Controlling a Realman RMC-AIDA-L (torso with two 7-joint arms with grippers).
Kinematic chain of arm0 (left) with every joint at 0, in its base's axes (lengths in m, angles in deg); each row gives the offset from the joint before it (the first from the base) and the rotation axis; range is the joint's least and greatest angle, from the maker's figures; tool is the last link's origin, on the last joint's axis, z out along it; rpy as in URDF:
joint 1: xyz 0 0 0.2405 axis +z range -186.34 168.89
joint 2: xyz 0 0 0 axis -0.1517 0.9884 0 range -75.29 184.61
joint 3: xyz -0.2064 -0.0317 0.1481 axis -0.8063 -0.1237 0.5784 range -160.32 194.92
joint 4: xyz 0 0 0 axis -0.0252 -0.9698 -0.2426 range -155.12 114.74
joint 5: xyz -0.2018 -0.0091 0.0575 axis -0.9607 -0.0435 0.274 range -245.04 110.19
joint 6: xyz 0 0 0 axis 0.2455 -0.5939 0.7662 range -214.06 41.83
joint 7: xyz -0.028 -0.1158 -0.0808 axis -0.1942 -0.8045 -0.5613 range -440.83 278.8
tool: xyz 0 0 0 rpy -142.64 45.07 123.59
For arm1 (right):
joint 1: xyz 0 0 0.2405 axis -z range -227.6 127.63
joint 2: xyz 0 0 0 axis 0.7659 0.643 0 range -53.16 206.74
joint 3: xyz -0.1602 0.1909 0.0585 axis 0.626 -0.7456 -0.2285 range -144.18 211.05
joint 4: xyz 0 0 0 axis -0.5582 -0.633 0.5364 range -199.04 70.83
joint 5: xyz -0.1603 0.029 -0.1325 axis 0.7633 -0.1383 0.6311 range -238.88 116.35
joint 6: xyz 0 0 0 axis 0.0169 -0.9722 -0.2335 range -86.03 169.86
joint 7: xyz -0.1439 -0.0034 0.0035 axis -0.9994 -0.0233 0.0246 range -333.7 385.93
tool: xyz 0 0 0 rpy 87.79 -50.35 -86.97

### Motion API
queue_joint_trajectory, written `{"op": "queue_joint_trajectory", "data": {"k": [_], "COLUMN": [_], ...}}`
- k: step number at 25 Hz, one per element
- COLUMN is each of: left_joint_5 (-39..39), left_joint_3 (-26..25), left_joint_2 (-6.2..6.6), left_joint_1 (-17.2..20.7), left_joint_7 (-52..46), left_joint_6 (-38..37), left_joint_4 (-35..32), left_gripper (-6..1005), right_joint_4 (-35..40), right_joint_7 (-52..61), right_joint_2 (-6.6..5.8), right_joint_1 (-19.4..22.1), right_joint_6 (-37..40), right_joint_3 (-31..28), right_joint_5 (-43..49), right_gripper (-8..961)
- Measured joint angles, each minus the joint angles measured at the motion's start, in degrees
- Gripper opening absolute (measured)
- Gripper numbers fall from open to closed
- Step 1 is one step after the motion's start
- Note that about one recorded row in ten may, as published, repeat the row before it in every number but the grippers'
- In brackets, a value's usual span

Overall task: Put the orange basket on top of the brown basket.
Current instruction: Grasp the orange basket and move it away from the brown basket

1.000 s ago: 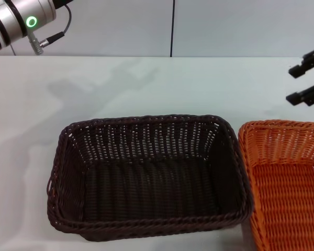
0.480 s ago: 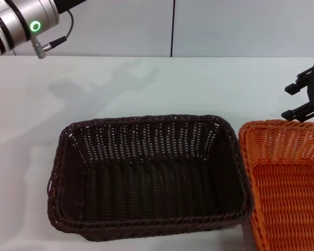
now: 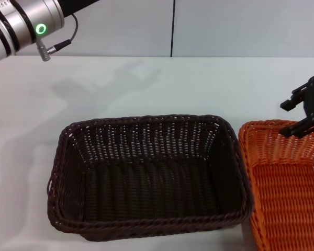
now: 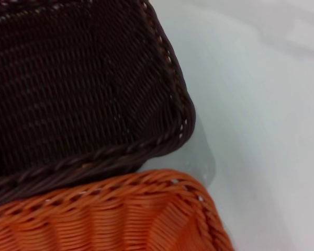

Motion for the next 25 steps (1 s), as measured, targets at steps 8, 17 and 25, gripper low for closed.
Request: {"op": "queue_joint_trajectory", "data": {"k": [8,17,25], "left_joint_5": [-0.17,-0.19,-0.38], "left_joint_3": [0.00,-0.14,-0.49], "left_joint_2": [-0.07,-0.02,0.01], "left_joint_1": [-0.85,-1.05,-1.81], "left_joint_7": [0.00,0.00,0.46], "left_joint_6": [-0.54,-1.75,-3.20], "left_joint_4": [-1.43,-2.76,-3.64], "left_gripper": [711,711,712], "right_joint_4": [-6.30,-0.12,-0.14], "right_joint_7": [-0.07,3.96,9.60], "right_joint_2": [3.36,2.15,-4.15], "right_joint_1": [-0.24,4.11,6.27], "right_joint_6": [-8.87,-4.71,3.42], "right_joint_3": [5.13,5.62,-0.50], "right_joint_5": [0.82,2.23,10.16], "right_gripper": [651,611,327]}}
